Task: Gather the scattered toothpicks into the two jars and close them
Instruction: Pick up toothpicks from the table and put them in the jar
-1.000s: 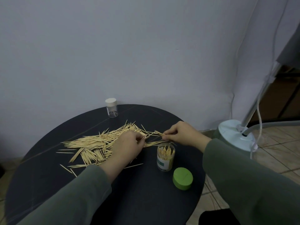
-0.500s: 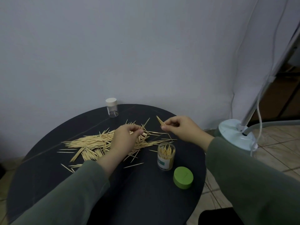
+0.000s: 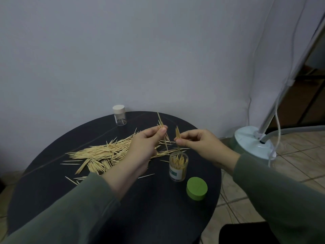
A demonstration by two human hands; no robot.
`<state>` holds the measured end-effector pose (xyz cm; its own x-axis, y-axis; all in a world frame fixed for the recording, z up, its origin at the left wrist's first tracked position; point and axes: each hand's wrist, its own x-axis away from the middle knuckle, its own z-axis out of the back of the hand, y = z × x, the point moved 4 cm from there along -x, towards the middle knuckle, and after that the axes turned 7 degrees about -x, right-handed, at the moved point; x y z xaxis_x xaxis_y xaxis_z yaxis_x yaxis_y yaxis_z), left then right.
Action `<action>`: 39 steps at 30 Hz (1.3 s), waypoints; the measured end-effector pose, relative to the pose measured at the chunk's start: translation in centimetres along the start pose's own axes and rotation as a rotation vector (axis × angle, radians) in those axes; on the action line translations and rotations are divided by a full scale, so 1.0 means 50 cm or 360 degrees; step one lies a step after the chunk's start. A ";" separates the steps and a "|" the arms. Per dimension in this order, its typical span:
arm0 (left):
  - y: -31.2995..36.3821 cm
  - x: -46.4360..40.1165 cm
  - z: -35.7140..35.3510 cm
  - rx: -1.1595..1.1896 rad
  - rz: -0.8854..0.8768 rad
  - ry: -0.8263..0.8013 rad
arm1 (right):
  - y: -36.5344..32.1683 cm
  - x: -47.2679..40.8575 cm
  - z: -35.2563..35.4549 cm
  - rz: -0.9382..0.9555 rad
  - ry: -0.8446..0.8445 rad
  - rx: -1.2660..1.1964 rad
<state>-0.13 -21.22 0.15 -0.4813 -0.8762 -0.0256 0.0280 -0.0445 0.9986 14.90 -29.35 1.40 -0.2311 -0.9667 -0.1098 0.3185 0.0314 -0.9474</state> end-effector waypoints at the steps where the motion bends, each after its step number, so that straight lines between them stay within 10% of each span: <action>1: -0.002 0.004 -0.010 0.0041 0.0011 -0.0034 | 0.005 0.004 0.002 -0.0027 0.0011 -0.0048; 10: -0.050 0.031 -0.049 -0.0129 0.0077 -0.0183 | 0.037 0.025 0.007 -0.0165 0.0066 -0.0115; 31: -0.027 0.022 -0.021 -0.1419 -0.1235 -0.0005 | 0.029 0.008 0.011 -0.0112 -0.0450 0.0786; 39: -0.024 0.007 0.007 -0.1402 -0.1210 -0.0308 | 0.023 0.000 0.001 -0.0087 -0.0449 0.0847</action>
<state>-0.63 -21.29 -1.04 -0.7580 -0.3976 -0.5171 0.2355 -0.9061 0.3514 15.30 -29.33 0.31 -0.0305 -0.9957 0.0877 0.7462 -0.0811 -0.6608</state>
